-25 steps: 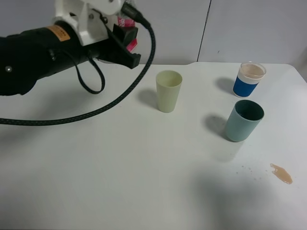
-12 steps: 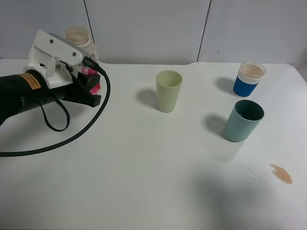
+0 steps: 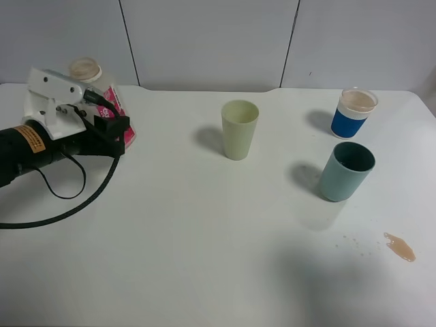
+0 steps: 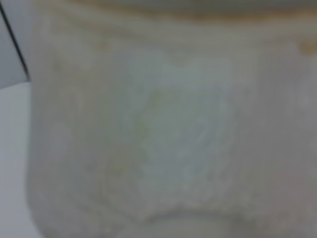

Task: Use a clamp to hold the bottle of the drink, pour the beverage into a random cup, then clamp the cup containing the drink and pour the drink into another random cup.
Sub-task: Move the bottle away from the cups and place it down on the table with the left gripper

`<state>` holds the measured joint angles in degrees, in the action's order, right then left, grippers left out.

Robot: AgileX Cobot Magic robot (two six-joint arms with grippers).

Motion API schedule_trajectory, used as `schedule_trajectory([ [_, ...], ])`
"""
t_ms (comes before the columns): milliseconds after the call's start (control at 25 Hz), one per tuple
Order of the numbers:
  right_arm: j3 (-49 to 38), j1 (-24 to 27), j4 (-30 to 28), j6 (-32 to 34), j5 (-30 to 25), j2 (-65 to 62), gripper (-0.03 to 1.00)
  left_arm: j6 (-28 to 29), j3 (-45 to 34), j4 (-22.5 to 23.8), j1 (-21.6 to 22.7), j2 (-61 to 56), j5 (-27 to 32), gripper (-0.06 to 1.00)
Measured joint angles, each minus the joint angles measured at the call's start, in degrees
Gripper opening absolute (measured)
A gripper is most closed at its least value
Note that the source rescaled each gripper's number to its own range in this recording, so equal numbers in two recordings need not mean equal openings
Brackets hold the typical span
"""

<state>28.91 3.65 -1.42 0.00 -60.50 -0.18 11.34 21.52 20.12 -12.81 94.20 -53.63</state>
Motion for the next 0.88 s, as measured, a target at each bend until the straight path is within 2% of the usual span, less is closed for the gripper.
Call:
schedule_trajectory([
  [120, 0.0, 0.0, 0.0, 0.0, 0.0, 0.0, 0.85, 1.9, 0.0, 3.4, 2.6, 3.9, -5.0, 0.05],
  [320, 0.0, 0.0, 0.0, 0.0, 0.0, 0.0, 0.85, 0.8, -0.2, 4.3, 4.8, 9.4, -10.6, 0.05],
  [560, 0.0, 0.0, 0.0, 0.0, 0.0, 0.0, 0.85, -7.1, -0.2, 4.5, 4.8, 14.4, -12.1, 0.05],
  [880, 0.0, 0.0, 0.0, 0.0, 0.0, 0.0, 0.85, -8.0, -0.2, 5.8, 4.8, 18.4, -15.4, 0.05],
])
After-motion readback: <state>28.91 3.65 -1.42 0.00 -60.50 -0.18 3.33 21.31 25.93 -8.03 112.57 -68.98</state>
